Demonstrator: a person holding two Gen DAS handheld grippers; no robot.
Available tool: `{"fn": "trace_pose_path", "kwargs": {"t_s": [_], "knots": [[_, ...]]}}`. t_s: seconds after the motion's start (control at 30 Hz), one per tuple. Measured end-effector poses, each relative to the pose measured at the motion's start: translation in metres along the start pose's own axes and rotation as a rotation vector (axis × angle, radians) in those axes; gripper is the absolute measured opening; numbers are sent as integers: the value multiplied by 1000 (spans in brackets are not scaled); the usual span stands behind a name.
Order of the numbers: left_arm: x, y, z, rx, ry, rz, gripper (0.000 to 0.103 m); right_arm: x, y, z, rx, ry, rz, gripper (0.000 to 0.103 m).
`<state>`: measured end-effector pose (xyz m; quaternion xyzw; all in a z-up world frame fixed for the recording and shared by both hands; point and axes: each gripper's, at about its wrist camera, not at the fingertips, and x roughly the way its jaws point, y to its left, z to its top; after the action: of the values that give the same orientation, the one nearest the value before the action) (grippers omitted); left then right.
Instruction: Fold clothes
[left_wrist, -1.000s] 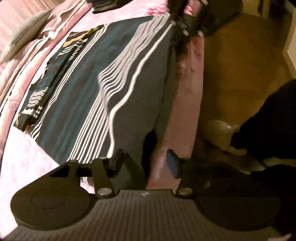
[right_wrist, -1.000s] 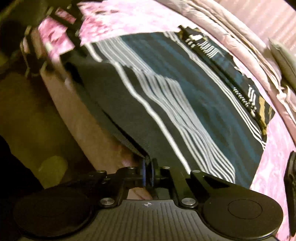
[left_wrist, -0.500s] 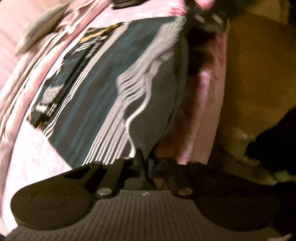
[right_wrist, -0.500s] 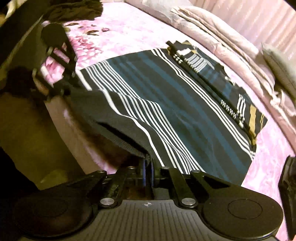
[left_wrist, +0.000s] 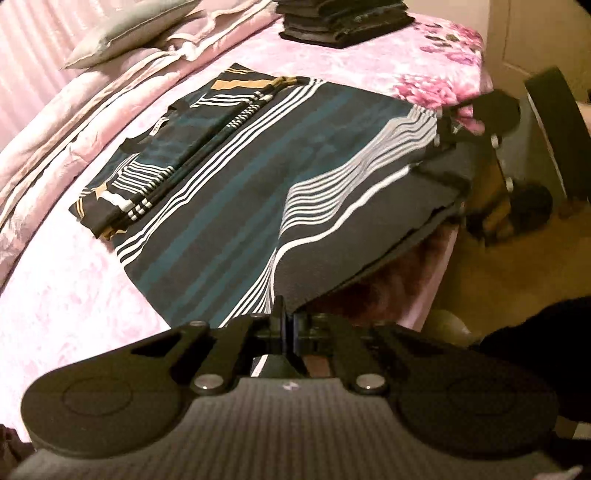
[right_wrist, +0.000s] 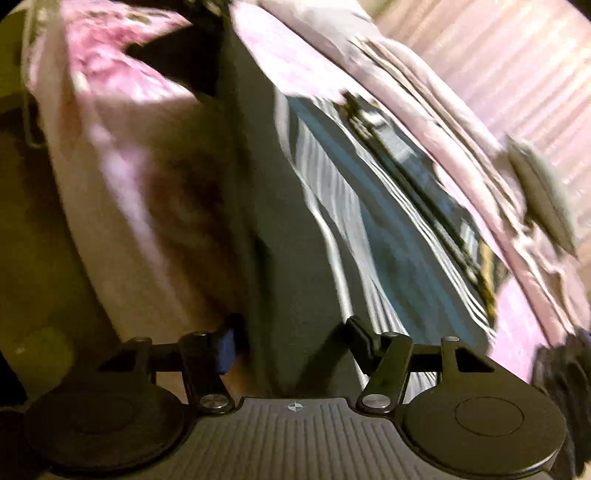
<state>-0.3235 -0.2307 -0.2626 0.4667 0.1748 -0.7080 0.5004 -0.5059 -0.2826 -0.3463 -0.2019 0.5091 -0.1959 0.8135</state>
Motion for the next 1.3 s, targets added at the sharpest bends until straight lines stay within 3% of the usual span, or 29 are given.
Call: {"fn": "trace_pose_path", "kwargs": {"t_s": [0.03,0.1,0.2,0.23,0.43,0.57,0.67,0.83,0.9,1.07,1.3], "knots": [[0,-1,-1,12,4,0,2,3,1,-3,-6,6,-21,59],[3,-4,-2,33,14,1,2,8,4,-9,-17,17,-64,37],[7,-11,-2,76,35,-8,2,1,-9,-20,-36,58,-51,19],[8,-14,-3,96,42,-11,2,-2,-14,-23,-42,72,-45,2],[-12,-43,-11,334,50,-47,0,-31,-40,-37,-81,129,10,2],[-41,-47,-16,352,40,-69,0,-68,-46,-33,-140,129,74,2],[-69,-54,-22,342,47,-126,0,-102,-45,-28,-151,154,135,2],[-111,-63,-36,274,77,-228,0,-161,-41,-19,-159,183,254,2],[-126,-58,-35,238,77,-248,0,-174,-49,-10,-156,185,253,2],[-139,16,18,181,19,-202,1,-171,-107,22,-178,162,215,2],[-91,152,123,173,40,-153,2,-90,-232,78,-244,115,261,2]]}}
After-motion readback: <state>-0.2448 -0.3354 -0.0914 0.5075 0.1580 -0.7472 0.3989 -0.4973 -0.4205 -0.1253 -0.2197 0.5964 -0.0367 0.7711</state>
